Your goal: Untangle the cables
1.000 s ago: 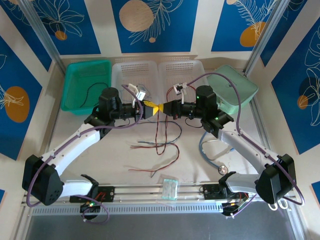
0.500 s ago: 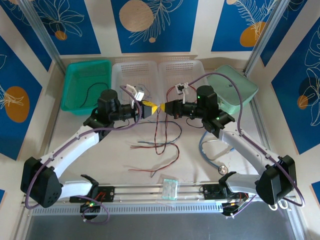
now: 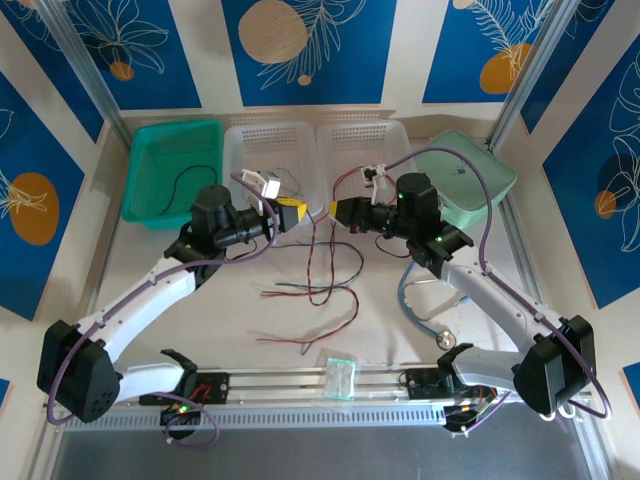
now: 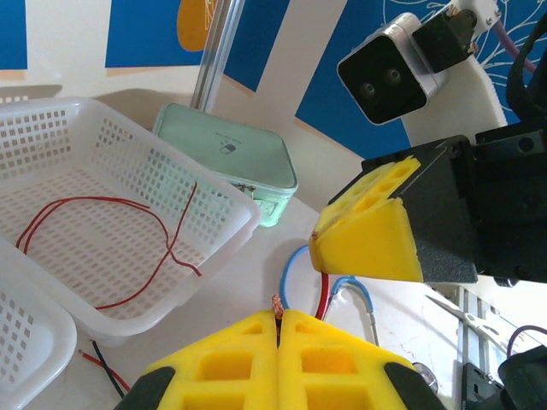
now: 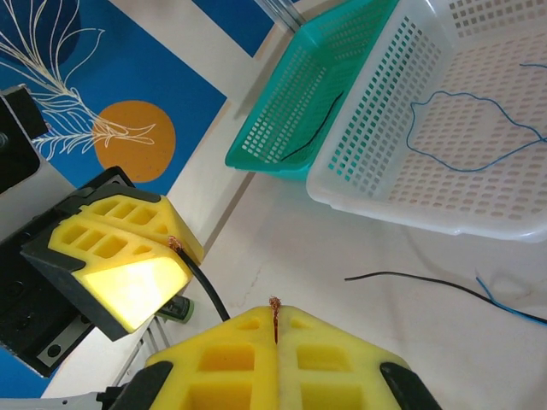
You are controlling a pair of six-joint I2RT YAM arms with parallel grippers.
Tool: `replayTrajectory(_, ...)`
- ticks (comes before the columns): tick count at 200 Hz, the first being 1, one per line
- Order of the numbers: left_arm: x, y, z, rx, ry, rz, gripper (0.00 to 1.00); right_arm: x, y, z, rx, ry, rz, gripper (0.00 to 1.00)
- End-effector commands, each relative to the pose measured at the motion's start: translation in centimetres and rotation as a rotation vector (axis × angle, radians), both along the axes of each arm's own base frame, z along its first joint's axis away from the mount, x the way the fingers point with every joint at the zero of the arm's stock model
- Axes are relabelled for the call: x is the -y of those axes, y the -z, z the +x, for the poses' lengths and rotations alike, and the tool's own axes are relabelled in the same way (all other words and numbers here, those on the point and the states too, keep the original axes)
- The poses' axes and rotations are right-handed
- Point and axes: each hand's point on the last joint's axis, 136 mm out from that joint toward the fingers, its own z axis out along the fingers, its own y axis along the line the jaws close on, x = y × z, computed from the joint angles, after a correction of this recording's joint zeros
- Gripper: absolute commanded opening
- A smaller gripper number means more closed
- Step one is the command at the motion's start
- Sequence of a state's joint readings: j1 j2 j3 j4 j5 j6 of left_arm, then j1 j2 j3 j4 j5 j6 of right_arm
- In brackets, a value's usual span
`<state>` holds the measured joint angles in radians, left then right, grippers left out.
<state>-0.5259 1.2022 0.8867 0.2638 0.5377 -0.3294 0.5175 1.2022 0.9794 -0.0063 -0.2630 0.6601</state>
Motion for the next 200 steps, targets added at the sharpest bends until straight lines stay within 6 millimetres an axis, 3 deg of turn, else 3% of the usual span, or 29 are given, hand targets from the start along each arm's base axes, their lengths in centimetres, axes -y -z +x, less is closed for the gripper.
replayTrajectory(1,-0.2,-1.1,-0.4,0.03,0.007,-0.044,0.09,-0.5,-0.5,0.0,-0.008,-0.019,0.021,0.0)
replayTrajectory(37,0.1,-1.1,-1.0,0.032,0.032,-0.067,0.34,-1.3,-0.9,-0.2,-0.01,-0.049,0.017,0.0)
replayTrajectory(110,1.5,-0.5,-1.5,0.013,0.079,-0.068,0.48,-2.0,-1.2,-0.5,-0.009,-0.074,0.015,0.0)
replayTrajectory(152,2.9,-0.4,-1.5,0.006,0.111,-0.08,0.47,-2.3,-1.3,-0.8,-0.009,-0.087,0.016,0.0)
replayTrajectory(170,3.5,-0.3,-1.6,0.004,0.125,-0.079,0.42,-2.4,-1.2,-0.8,-0.01,-0.092,0.015,0.0)
replayTrajectory(200,3.7,-0.2,-1.5,0.006,0.12,-0.081,0.24,-2.4,-1.1,-0.9,-0.011,-0.094,0.013,0.0)
